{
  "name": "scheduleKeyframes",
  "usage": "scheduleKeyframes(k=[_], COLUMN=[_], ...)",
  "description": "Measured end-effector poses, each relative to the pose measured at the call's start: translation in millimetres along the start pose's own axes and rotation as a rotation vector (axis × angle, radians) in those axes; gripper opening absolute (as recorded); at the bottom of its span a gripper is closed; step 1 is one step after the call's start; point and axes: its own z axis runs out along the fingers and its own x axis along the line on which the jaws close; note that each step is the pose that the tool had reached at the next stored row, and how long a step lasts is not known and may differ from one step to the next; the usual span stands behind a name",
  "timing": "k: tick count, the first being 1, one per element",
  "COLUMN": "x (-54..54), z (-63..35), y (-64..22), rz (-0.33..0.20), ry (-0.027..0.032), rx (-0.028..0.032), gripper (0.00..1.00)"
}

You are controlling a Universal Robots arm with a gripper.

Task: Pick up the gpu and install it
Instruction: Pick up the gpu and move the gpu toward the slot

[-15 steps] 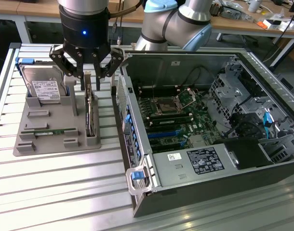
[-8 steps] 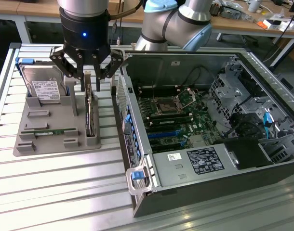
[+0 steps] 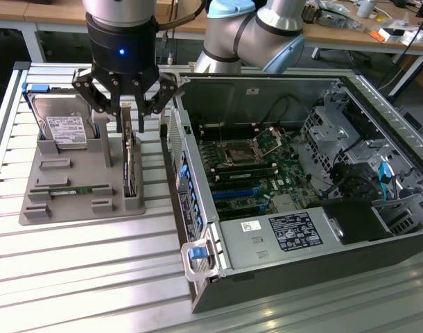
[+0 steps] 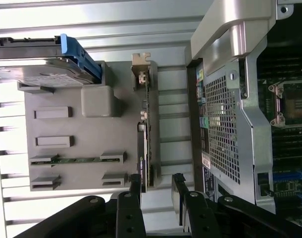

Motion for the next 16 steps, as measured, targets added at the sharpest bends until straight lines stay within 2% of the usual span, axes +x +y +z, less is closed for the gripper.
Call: scheduleKeyframes(k=[16], x=[0.2], z=[5.9], y=[-0.2], rz=[0.000], ry=[0.0000], rx=[0.0000], gripper=[0.38])
